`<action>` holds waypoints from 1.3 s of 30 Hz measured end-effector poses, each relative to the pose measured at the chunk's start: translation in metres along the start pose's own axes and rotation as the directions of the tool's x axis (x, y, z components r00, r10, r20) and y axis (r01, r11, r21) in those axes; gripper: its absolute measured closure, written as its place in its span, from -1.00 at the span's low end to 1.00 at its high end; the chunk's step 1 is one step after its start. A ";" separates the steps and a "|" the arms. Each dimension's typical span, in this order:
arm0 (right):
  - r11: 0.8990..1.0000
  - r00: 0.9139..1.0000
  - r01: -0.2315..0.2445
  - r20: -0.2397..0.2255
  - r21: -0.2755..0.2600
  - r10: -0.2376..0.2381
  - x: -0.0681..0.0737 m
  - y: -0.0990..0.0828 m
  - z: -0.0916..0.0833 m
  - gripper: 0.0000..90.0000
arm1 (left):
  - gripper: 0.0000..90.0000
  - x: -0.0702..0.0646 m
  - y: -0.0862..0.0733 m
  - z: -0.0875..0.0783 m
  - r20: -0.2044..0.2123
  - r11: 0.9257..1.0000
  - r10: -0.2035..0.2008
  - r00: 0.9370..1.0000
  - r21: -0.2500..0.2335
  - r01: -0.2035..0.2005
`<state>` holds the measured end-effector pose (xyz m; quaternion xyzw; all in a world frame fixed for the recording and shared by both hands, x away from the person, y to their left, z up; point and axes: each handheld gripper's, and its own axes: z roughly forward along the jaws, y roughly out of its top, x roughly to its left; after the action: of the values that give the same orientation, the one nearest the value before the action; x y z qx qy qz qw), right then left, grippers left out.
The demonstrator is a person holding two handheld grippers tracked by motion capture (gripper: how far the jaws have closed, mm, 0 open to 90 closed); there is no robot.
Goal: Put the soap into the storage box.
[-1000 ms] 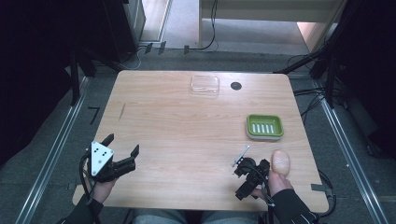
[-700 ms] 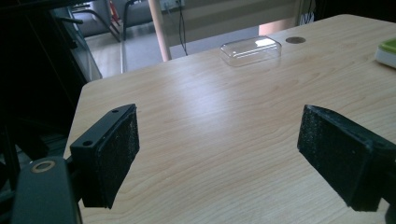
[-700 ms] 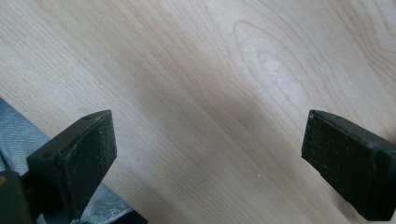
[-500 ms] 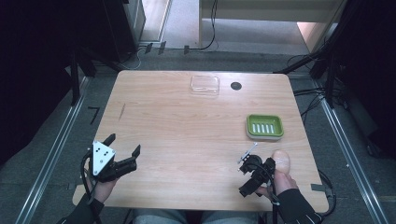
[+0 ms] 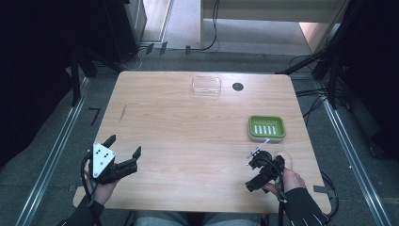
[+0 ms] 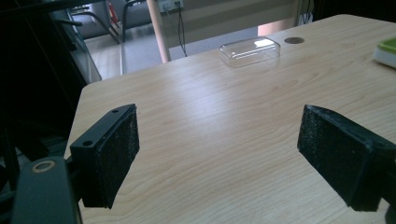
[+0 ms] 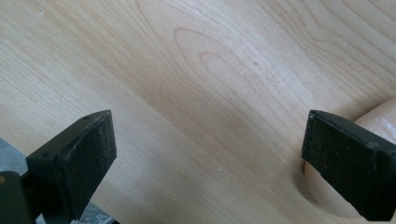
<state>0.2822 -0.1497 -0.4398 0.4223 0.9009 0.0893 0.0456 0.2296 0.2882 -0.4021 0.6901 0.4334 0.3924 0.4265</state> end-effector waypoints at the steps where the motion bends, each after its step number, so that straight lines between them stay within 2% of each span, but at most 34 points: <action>1: 1.000 1.000 0.000 0.000 0.000 0.000 0.000 0.000 0.000 -0.92 | -0.70 0.000 0.000 0.000 0.000 1.000 0.000 1.000 0.000 0.000; 9: 0.999 0.999 -0.035 0.004 -0.008 0.035 -0.011 -0.001 -0.001 -0.92 | -0.70 0.000 0.000 0.000 0.002 1.000 0.002 1.000 0.004 -0.002; 17: 0.993 0.994 -0.111 0.014 -0.027 0.111 -0.029 -0.003 -0.004 -0.91 | -0.70 0.000 0.000 0.001 0.001 1.000 0.002 1.000 0.005 -0.002; 20: 0.992 0.993 -0.117 0.020 -0.035 0.118 -0.033 -0.004 -0.003 -0.91 | -0.70 0.000 0.000 0.001 0.002 1.000 0.004 1.000 0.006 -0.004; 21: 0.990 0.990 -0.136 0.020 -0.035 0.137 -0.037 -0.004 -0.004 -0.91 | -0.70 0.000 0.000 0.001 0.001 1.000 0.004 1.000 0.004 -0.004; 30: 0.982 0.983 -0.182 0.025 -0.049 0.184 -0.053 -0.008 -0.004 -0.90 | -0.70 0.000 0.000 0.001 0.002 1.000 0.005 1.000 0.004 -0.005; 34: 0.971 0.972 -0.232 0.030 -0.052 0.233 -0.064 -0.012 -0.005 -0.88 | -0.70 -0.001 0.000 0.001 0.003 1.000 0.005 1.000 0.002 -0.005; 39: 0.965 0.965 -0.259 0.030 -0.048 0.260 -0.073 -0.015 -0.002 -0.88 | -0.70 -0.001 0.000 0.001 0.002 1.000 0.005 1.000 0.004 -0.005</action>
<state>0.3166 -0.2155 -0.4402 0.5371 0.8347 0.1064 0.0587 0.2301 0.2874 -0.4025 0.6923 0.4321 0.3920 0.4247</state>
